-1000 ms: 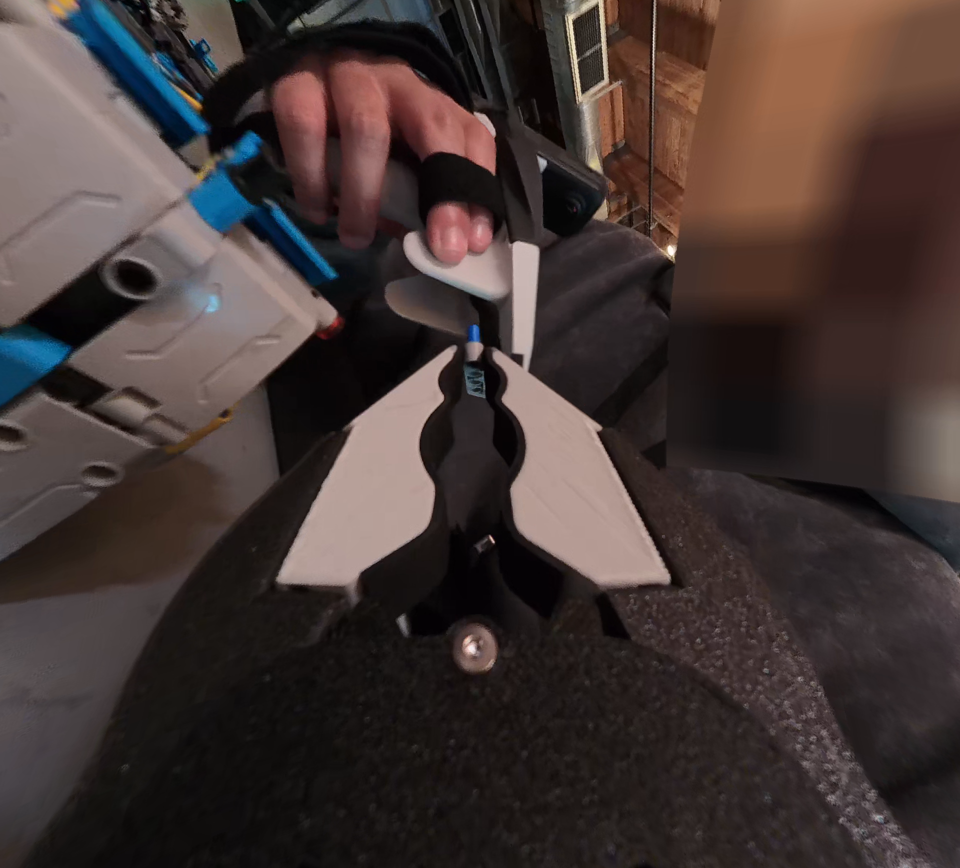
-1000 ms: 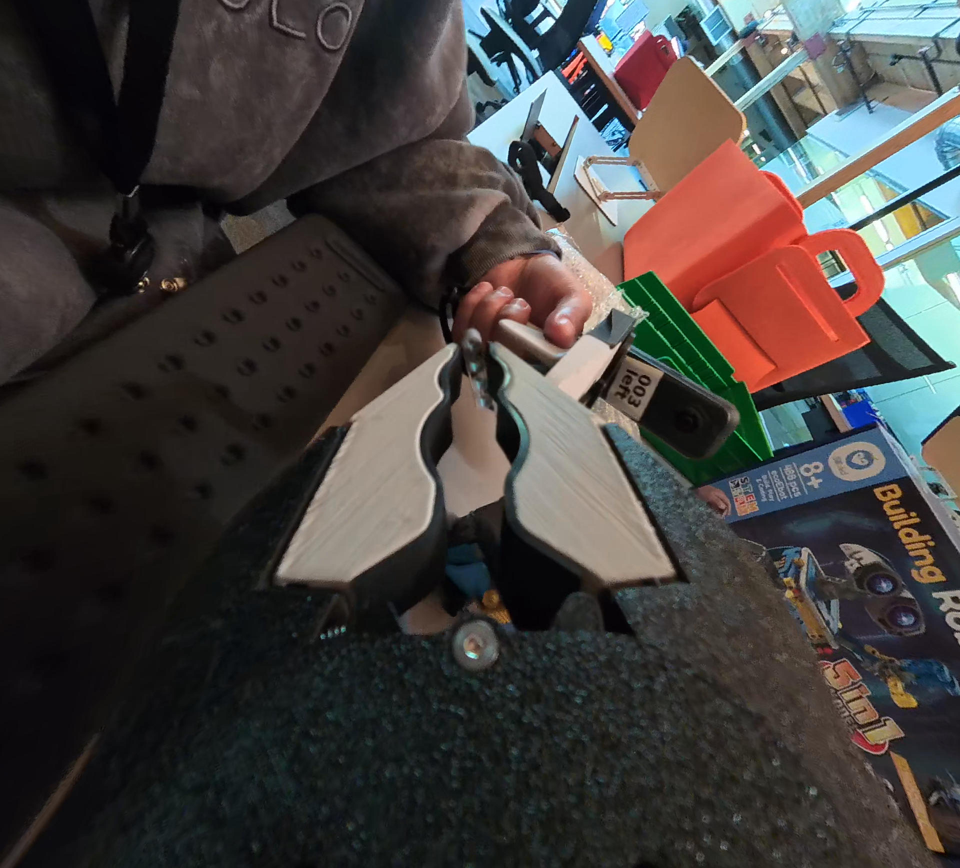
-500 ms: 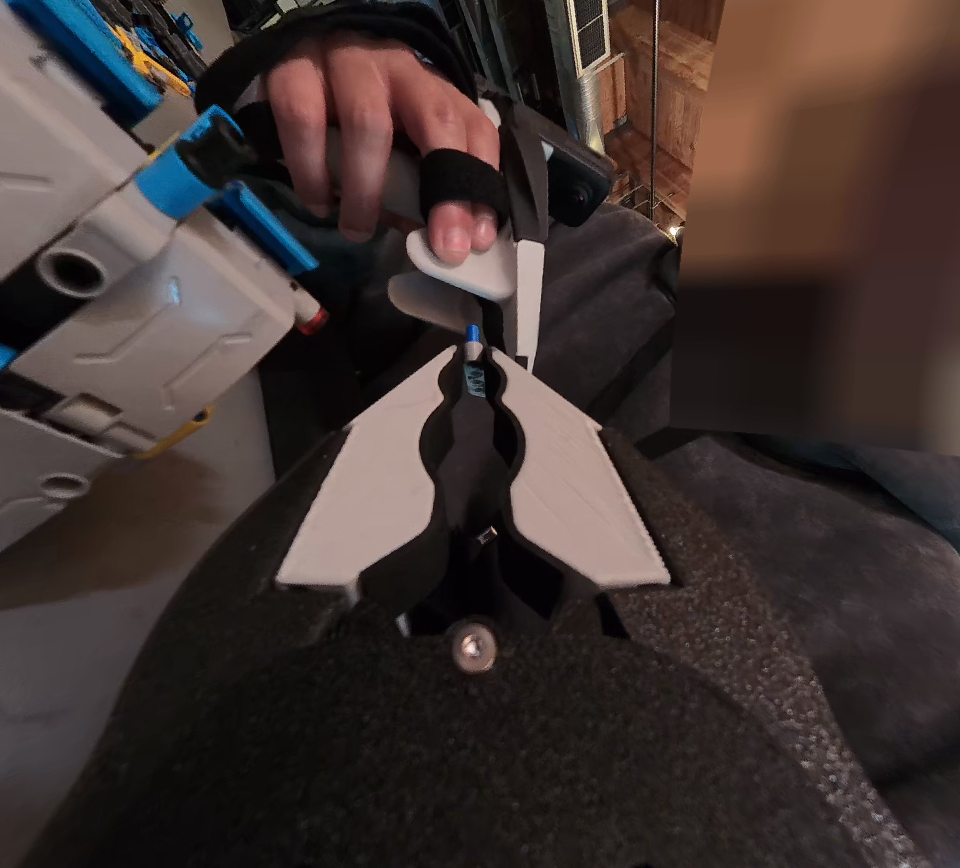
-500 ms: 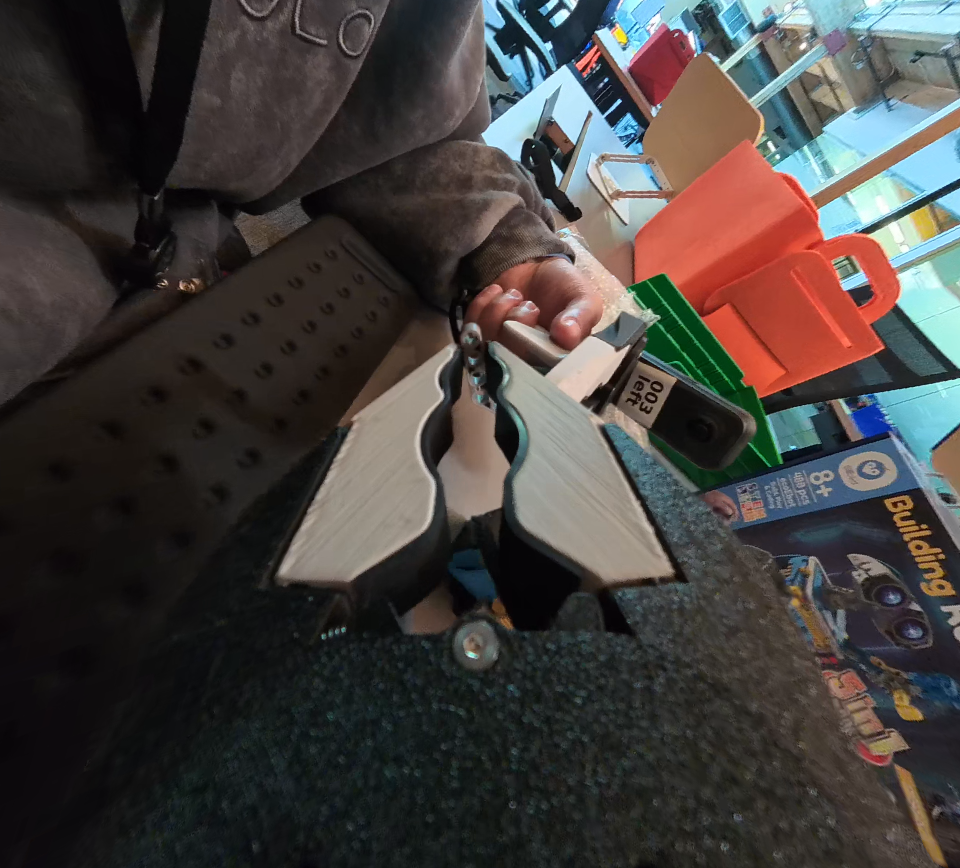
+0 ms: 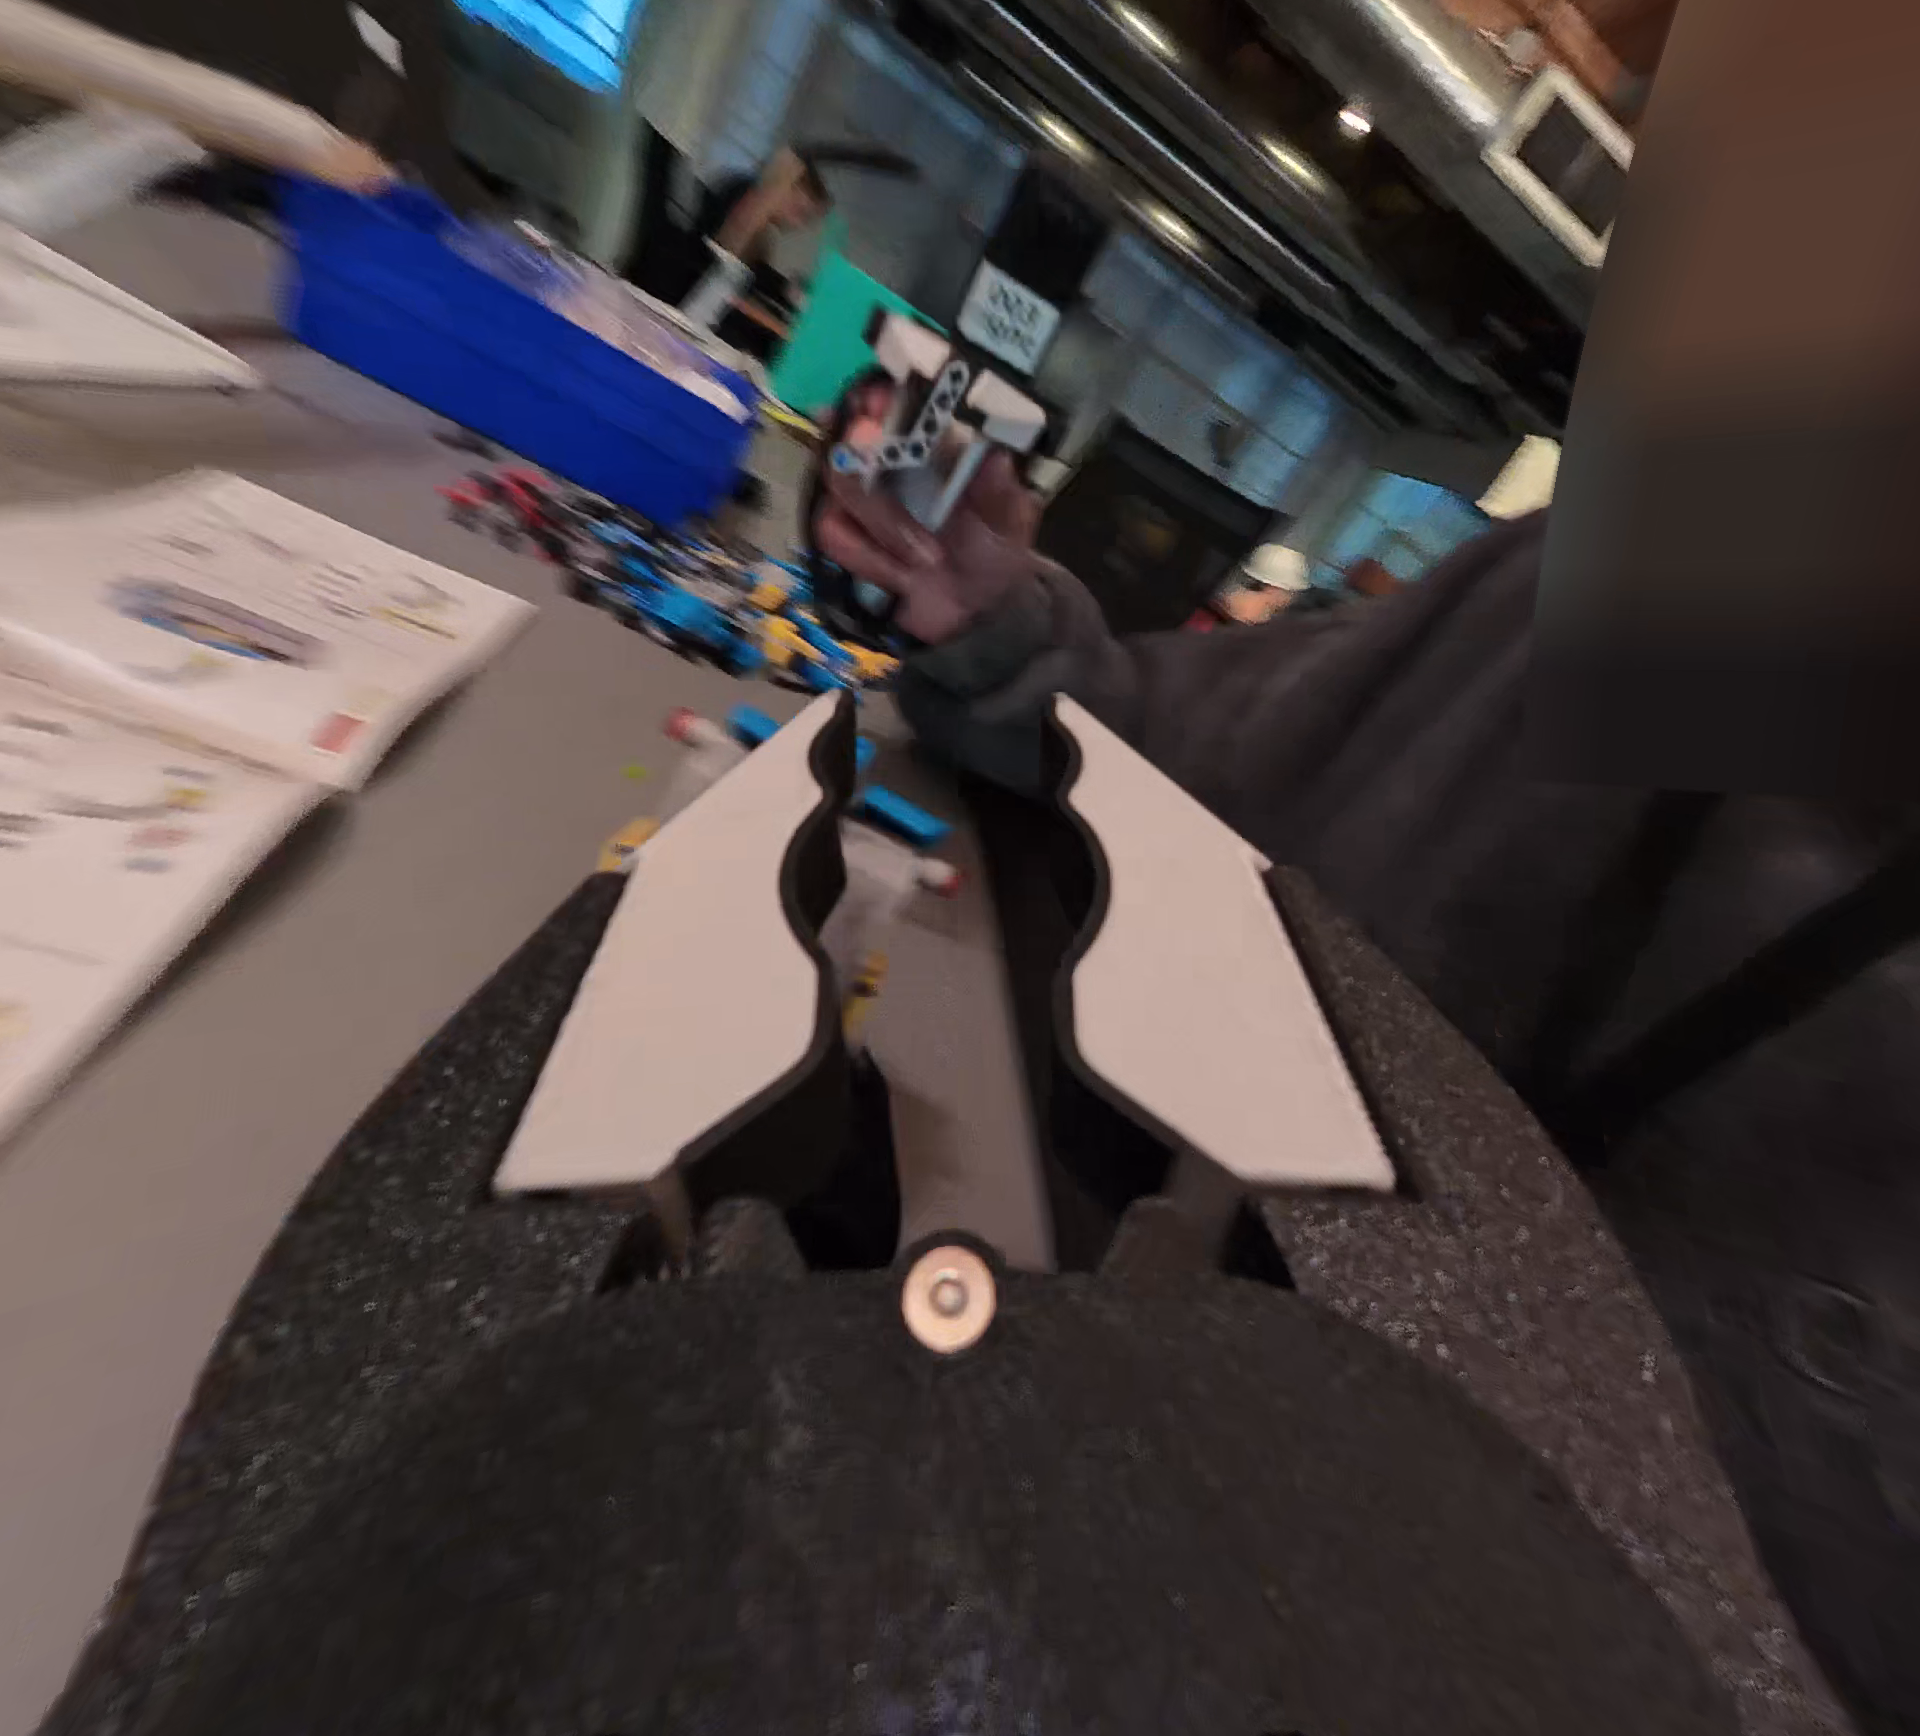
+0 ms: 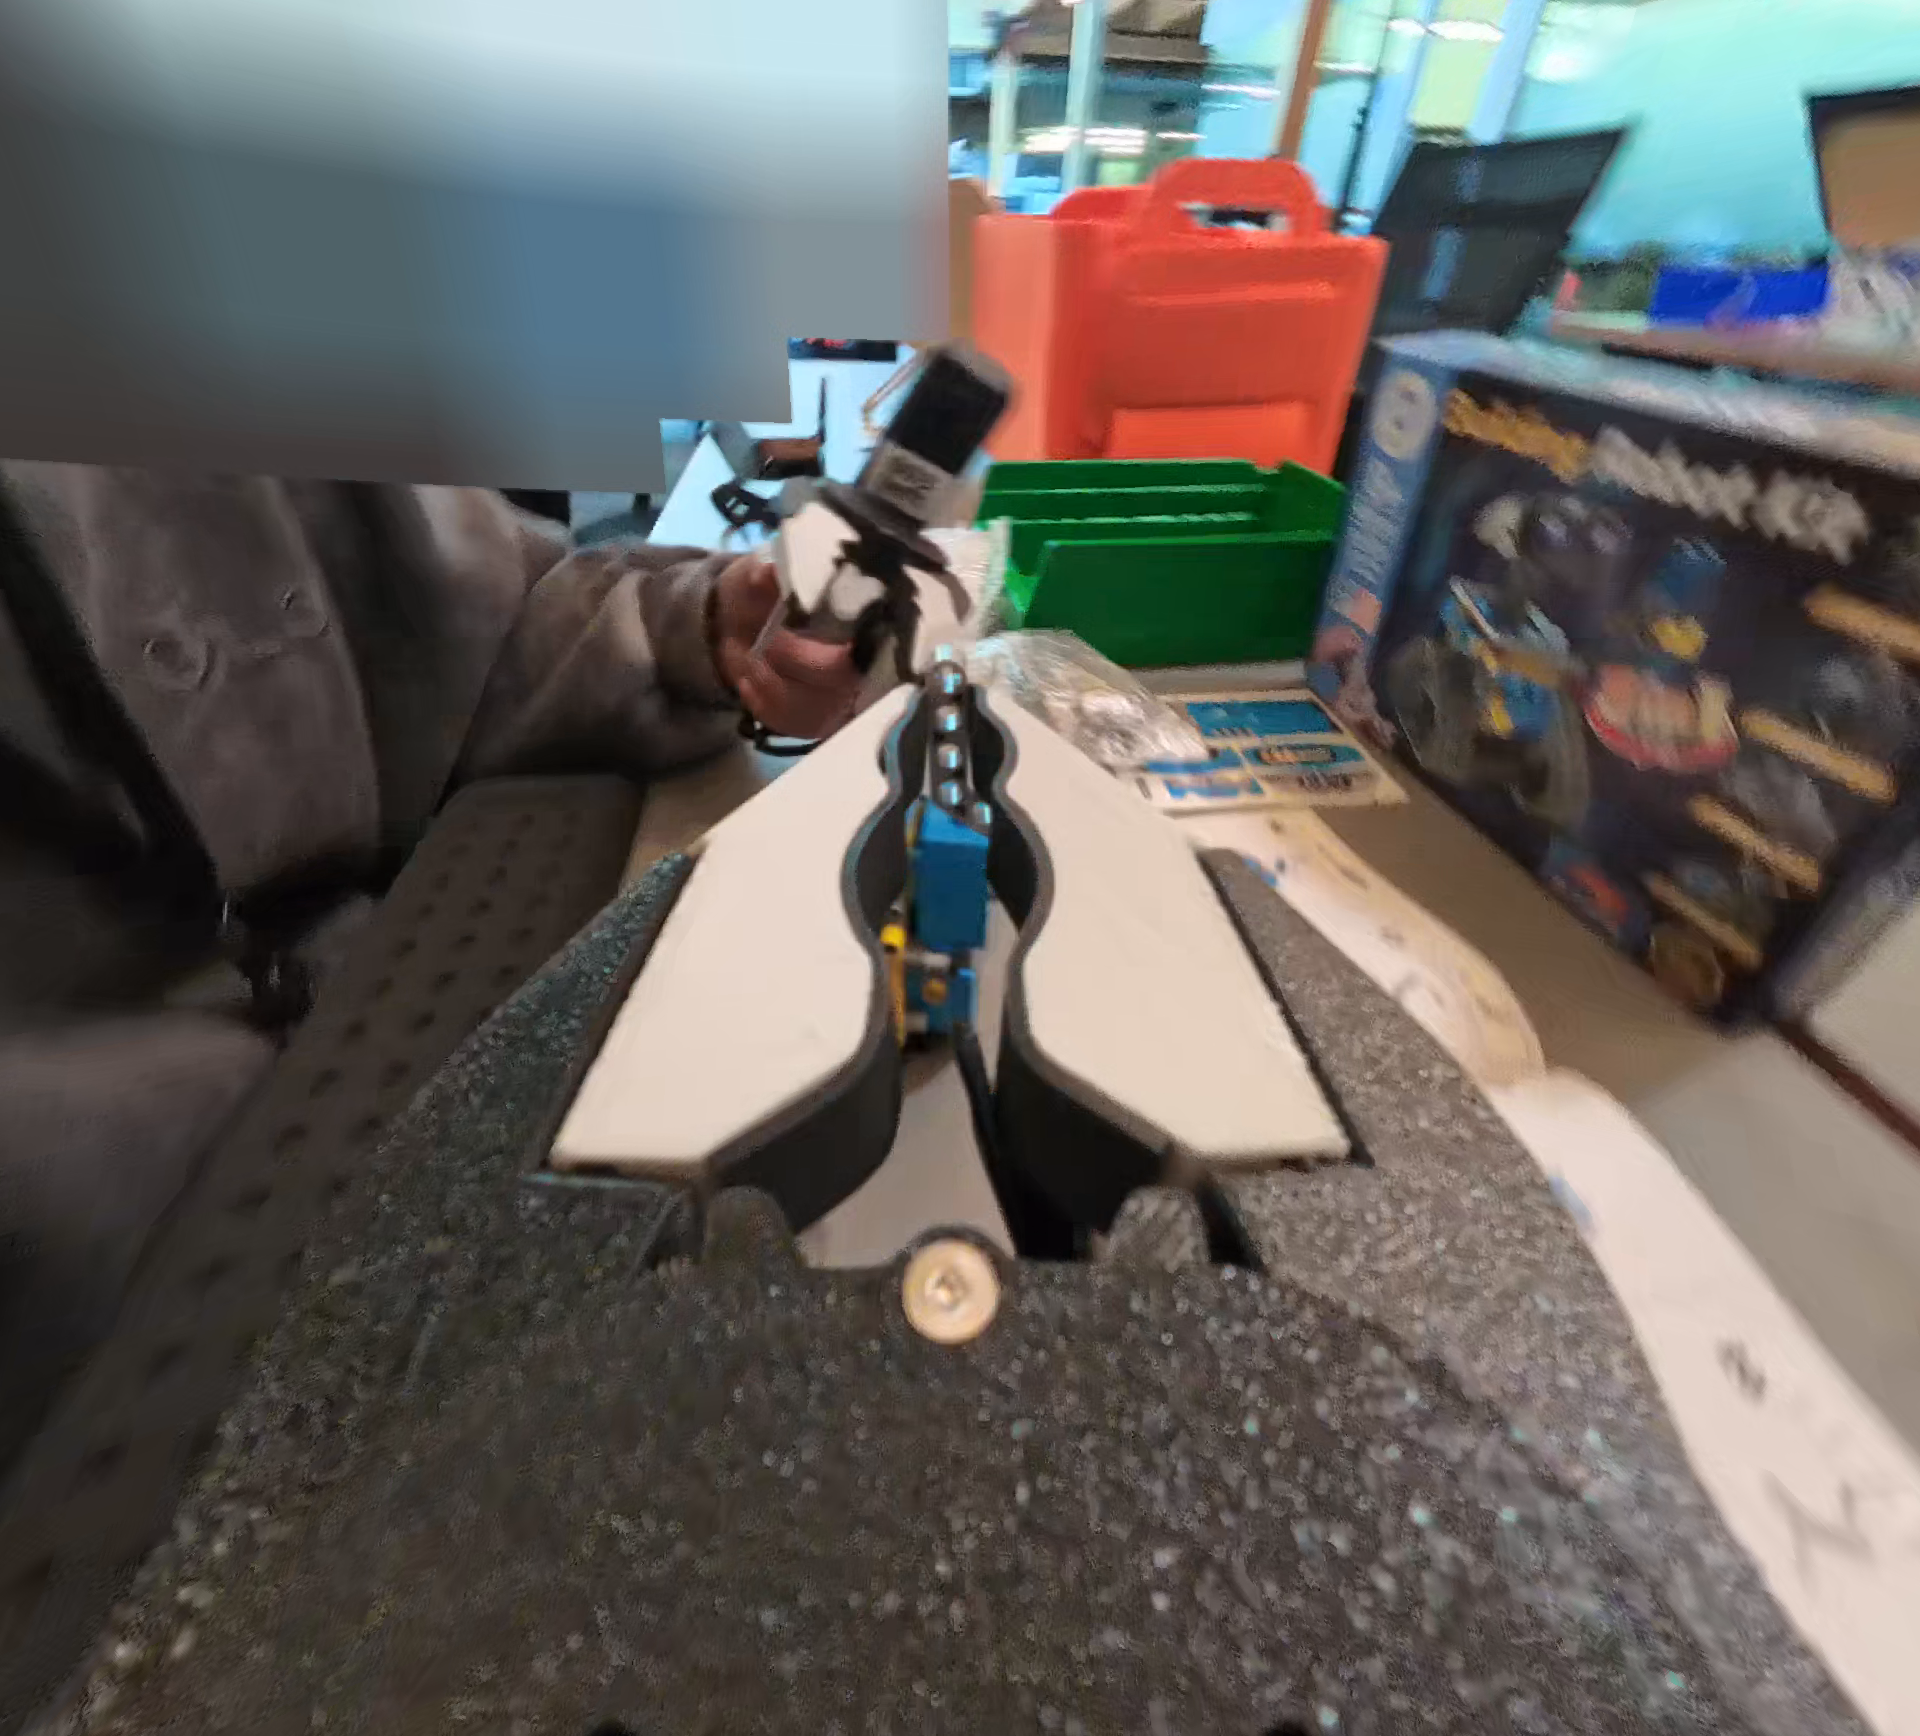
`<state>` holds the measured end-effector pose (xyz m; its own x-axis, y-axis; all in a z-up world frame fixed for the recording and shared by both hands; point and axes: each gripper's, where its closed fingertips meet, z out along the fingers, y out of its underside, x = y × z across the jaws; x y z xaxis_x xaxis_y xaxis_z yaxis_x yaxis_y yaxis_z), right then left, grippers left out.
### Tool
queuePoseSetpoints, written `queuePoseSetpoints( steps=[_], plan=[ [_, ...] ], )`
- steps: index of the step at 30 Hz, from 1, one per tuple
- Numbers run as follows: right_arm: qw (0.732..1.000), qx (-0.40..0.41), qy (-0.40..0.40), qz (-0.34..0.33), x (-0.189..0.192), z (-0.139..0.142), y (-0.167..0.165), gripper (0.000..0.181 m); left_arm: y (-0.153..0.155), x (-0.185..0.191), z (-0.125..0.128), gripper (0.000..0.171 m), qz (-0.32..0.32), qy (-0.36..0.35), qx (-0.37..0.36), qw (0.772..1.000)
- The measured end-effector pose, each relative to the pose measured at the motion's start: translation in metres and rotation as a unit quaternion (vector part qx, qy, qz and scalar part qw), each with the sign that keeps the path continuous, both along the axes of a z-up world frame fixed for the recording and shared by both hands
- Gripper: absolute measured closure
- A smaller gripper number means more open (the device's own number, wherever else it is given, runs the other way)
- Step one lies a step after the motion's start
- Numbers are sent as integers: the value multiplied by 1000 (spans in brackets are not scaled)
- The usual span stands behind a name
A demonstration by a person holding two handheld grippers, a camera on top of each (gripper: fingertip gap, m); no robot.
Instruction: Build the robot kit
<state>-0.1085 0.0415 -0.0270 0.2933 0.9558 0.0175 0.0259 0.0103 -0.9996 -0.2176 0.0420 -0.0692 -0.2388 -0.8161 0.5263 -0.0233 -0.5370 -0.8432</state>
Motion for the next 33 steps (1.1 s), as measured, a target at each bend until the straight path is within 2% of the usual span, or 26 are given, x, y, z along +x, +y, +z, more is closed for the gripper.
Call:
queuePoseSetpoints(
  steps=[4,8,12,17,20,22,24,26,28,31,33],
  plan=[
    [987,-124,62,-83,32,-22,48,174,51,-20,0,143,145,1,78,986],
    [969,-199,87,-117,40,-45,69,174,71,-29,-2,143,195,12,88,977],
    [965,-211,70,-138,45,-57,78,174,64,-25,-4,143,176,15,106,979],
    [964,-199,24,-177,56,-62,83,175,41,-8,-18,145,124,47,191,973],
    [961,-183,-47,-203,65,-70,86,175,20,2,-1,145,83,43,213,972],
    [953,-182,-85,-227,75,-78,90,175,-1,9,10,146,27,81,232,969],
    [946,-190,-97,-243,82,-83,94,175,-9,17,8,149,-1,188,278,942],
    [943,-198,-96,-252,86,-86,97,175,-10,29,-1,150,-13,320,310,895],
    [941,-207,-84,-256,89,-88,99,175,-16,49,-8,149,-25,421,314,851],
    [934,-215,-68,-275,99,-93,106,175,-40,88,-29,151,-101,507,357,778],
    [930,-226,-52,-285,108,-95,109,174,-26,118,-46,152,-104,544,414,723]
  ],
)
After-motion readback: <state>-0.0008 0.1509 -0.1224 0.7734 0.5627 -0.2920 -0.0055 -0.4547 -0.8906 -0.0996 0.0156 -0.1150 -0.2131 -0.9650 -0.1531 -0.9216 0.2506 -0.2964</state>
